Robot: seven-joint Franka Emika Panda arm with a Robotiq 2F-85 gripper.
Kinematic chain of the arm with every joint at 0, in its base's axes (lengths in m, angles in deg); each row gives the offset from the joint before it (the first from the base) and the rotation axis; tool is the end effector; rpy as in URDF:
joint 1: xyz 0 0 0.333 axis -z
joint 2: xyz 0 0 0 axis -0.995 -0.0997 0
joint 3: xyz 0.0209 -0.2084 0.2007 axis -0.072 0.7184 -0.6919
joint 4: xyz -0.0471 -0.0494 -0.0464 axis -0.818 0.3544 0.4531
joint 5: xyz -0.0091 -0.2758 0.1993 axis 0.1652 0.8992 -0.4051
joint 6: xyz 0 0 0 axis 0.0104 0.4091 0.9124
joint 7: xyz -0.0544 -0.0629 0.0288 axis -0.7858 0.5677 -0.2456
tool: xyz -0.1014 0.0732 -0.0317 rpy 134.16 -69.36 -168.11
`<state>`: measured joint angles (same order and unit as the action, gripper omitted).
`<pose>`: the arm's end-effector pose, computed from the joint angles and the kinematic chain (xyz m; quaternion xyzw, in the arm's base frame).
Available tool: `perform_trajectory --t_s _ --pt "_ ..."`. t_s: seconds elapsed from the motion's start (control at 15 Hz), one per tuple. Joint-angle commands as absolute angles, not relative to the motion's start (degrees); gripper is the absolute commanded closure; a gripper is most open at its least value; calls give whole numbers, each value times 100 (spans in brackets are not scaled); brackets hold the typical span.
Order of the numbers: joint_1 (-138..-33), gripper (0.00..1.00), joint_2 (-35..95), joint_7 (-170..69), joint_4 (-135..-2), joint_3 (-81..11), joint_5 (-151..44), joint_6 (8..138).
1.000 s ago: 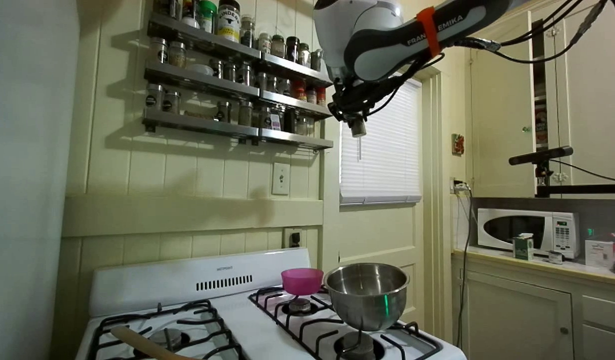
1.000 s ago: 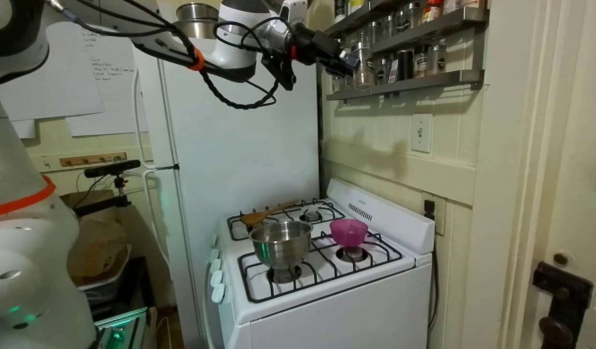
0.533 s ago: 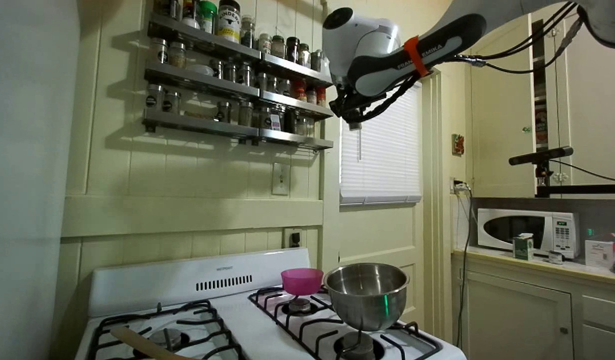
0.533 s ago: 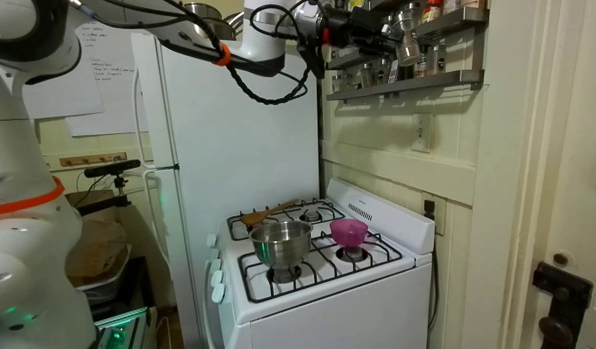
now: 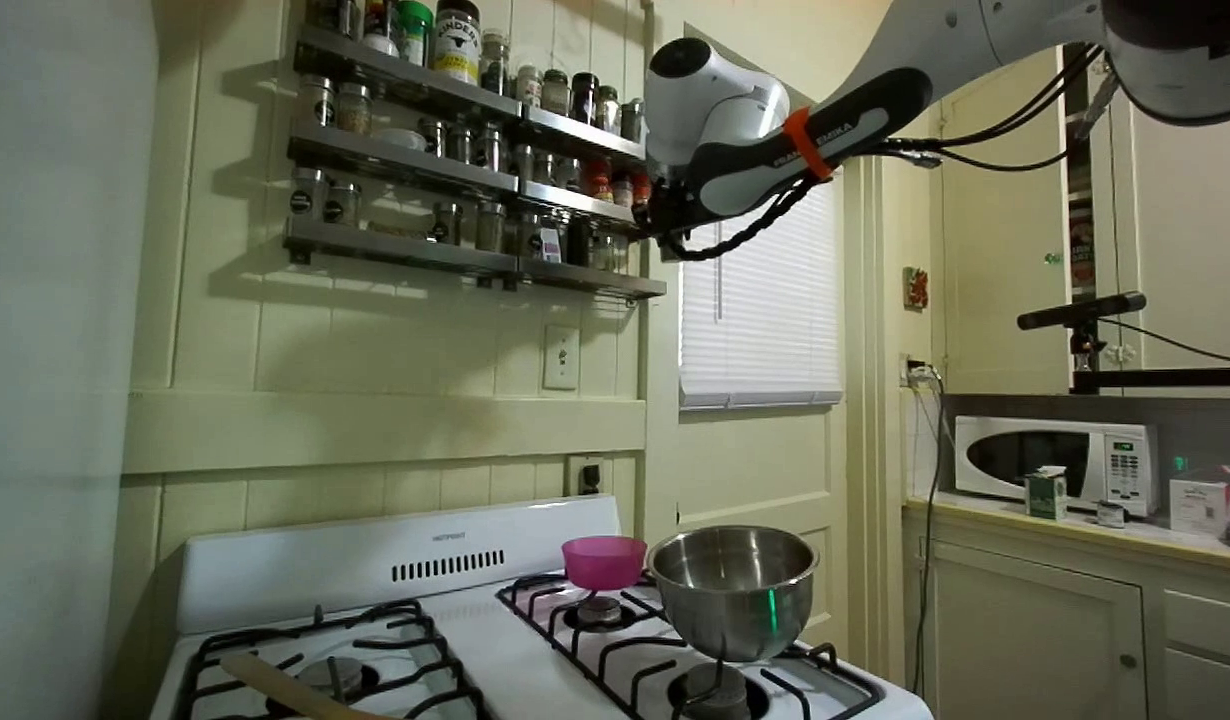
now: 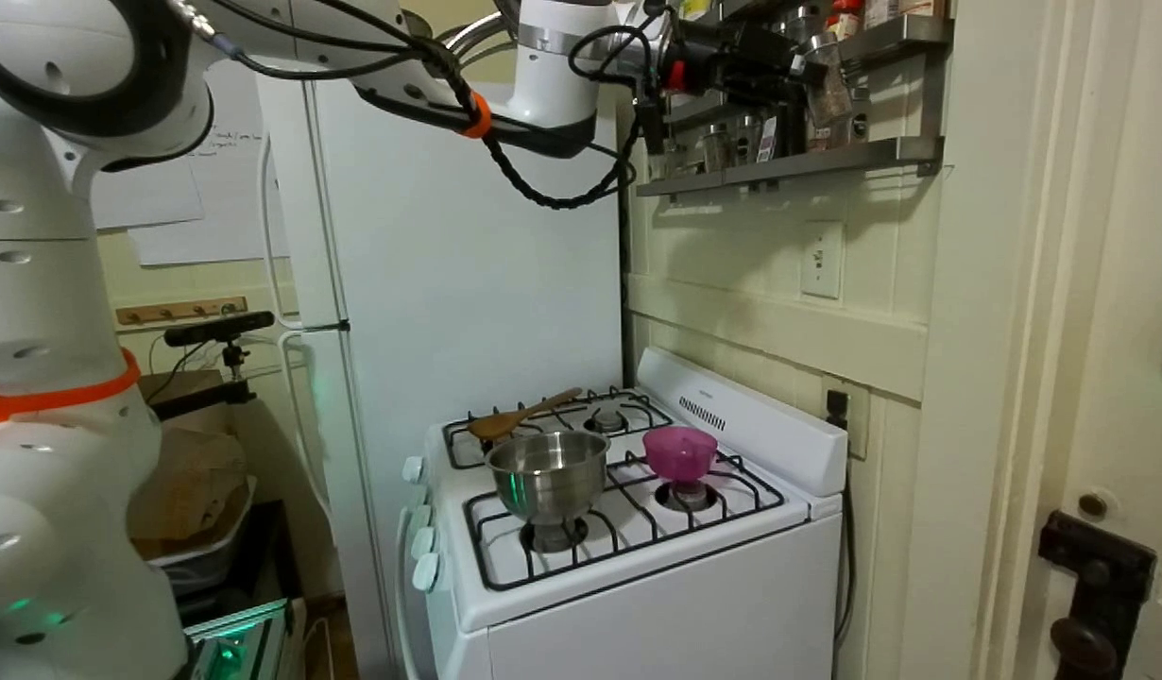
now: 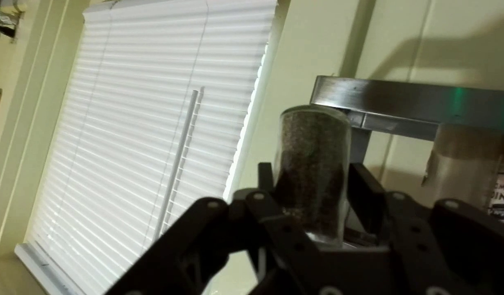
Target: Put the shaker on the bottom shelf
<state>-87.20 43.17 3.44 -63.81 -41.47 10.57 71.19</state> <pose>0.5815 0.0224 0.6806 0.7877 -0.1658 0.5243 0.2777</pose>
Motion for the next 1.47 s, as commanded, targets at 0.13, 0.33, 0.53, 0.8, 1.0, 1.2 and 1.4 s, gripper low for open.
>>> perform_trajectory --t_s 0.13,0.33,0.53,0.8,1.0,1.2,1.4 --pt "-8634 76 4093 -53 -6206 -4039 676 7761" --pt "-8552 76 4111 -73 -6247 -3997 561 7947" --pt "-8476 76 4117 -84 -6250 -3950 416 8089" --pt "-8381 76 4060 -222 -6194 -3929 77 8324" --pt "-8348 76 3995 -343 -6094 -3910 -101 8394" --pt "-8303 76 3874 -552 -5952 -3912 -342 8444" --pt "-8251 76 3693 -743 -5767 -3923 -545 8457"
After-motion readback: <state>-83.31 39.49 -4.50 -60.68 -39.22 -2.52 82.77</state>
